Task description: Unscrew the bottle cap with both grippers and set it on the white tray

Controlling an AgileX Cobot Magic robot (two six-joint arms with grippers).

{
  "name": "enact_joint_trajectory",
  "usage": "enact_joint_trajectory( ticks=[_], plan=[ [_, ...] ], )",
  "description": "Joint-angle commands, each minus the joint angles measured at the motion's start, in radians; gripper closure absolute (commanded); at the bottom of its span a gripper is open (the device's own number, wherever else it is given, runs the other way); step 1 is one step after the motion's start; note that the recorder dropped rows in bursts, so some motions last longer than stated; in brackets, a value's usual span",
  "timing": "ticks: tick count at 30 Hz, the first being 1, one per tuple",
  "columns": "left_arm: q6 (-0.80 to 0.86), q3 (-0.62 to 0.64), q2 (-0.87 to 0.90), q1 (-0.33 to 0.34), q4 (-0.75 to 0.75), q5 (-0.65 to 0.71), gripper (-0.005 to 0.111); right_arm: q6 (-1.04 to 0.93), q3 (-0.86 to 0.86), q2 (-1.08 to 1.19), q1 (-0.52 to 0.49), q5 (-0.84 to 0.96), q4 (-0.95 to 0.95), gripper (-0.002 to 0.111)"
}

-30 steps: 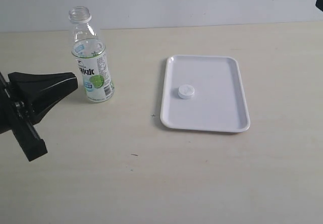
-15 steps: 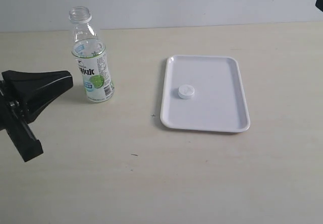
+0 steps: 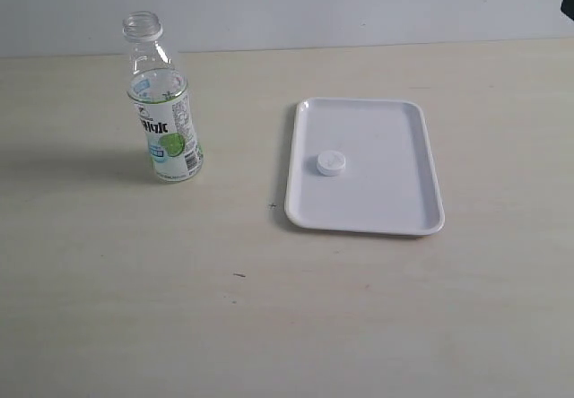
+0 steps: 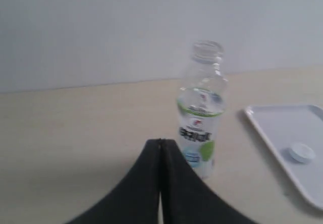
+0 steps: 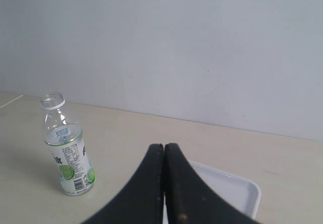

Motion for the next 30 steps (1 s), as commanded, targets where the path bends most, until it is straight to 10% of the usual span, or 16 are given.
enact_joint_trajectory(
  ticks=[1, 17, 24, 30],
  plan=[
    [-0.035, 0.004, -0.208, 0.002, -0.02, 0.221, 0.107, 0.001, 0.005, -0.006, -0.004, -0.009, 0.003, 0.108],
    [-0.005, 0.013, -0.4, 0.002, -0.08, 0.382, 0.107, 0.001, 0.005, -0.006, -0.004, -0.009, 0.006, 0.108],
    [0.855, 0.03, -0.489, 0.002, -0.719, 0.43, 0.107, 0.001, 0.005, -0.006, -0.004, -0.009, 0.006, 0.108],
    [0.937, 0.169, -0.54, 0.002, -0.81, 0.392, 0.107, 0.001, 0.005, -0.006, -0.004, -0.009, 0.006, 0.108]
  ],
)
